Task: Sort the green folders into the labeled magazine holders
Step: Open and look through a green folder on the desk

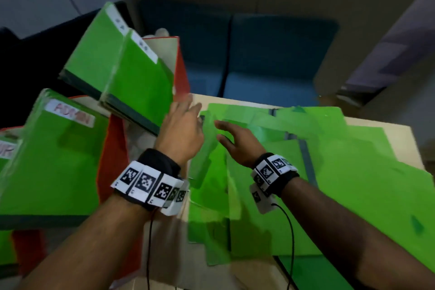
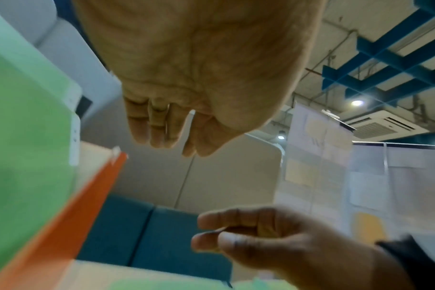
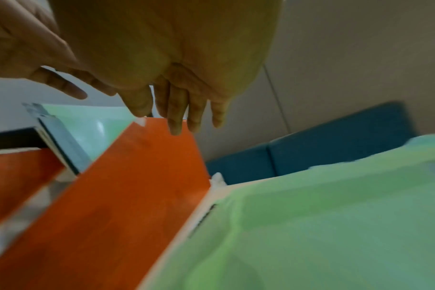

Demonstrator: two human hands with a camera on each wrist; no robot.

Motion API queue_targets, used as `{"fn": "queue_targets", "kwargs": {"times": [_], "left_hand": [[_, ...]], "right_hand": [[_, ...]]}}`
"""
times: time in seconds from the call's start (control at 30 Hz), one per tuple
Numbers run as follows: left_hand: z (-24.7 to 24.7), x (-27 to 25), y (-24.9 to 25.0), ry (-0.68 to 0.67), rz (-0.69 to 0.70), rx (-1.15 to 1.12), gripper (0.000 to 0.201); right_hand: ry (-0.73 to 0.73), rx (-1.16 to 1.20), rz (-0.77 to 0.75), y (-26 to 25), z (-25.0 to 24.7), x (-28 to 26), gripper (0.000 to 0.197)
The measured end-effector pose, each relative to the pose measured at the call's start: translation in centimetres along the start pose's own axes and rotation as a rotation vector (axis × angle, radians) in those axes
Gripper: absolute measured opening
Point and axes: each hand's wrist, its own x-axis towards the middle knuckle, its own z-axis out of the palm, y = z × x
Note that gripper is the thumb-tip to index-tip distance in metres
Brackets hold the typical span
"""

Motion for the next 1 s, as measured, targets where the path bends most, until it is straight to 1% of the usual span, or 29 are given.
{"fn": "queue_targets", "kwargs": {"times": [0.1,0.2,0.33,0.4,0.47,0.53,0.6,0.63,0.67,0.73,0.8,0.9,1.0], "left_hand": [[4.7,-1.2,2.9,-0.162,0.103,-0.042,0.043],[9.0,-3.0,5.1,-0.291,0.221,-0.087,0.044],[13.5,-5.6,7.9,-0.498,0.312,-0.06,0.05],[15.4,-7.4,9.2,-0.604,0.342,-0.058,0.055],[17.3,-9.5,10.4,-0.693,0.375,-0.015,0.071],[19.1,-11.6,11.4,-0.774,0.418,0.075,0.094],[20.5,-13.2,12.0,-0.849,0.439,0.183,0.112],[21.0,-13.8,12.1,-0.867,0.433,0.232,0.116],[21.3,-14.3,12.2,-0.868,0.42,0.264,0.115],[21.3,-14.9,12.2,-0.859,0.385,0.273,0.105],[21.2,-15.4,12.0,-0.858,0.361,0.241,0.099],[20.5,-16.0,11.6,-0.898,0.346,0.155,0.098],[18.7,-16.0,11.3,-0.912,0.35,0.064,0.096]], "right_hand": [[-0.004,-0.124,0.104,4.7,-2.8,-4.7,0.034],[-0.081,-0.248,0.226,8.8,-4.9,-9.6,0.032],[-0.174,-0.376,0.327,12.7,-6.0,-15.7,0.035],[-0.212,-0.424,0.36,14.1,-6.1,-18.5,0.045],[-0.219,-0.449,0.39,15.2,-6.0,-21.2,0.056],[-0.215,-0.45,0.391,15.8,-5.8,-23.5,0.062],[-0.248,-0.437,0.388,16.1,-5.7,-25.6,0.07],[-0.275,-0.446,0.382,16.2,-5.6,-26.5,0.075],[-0.308,-0.472,0.366,16.2,-5.6,-27.3,0.081],[-0.374,-0.55,0.317,16.3,-5.3,-28.8,0.094],[-0.403,-0.592,0.289,16.4,-4.9,-29.9,0.101],[-0.368,-0.604,0.261,16.2,-4.6,-30.6,0.095],[-0.302,-0.538,0.227,15.7,-4.6,-30.6,0.086]]}}
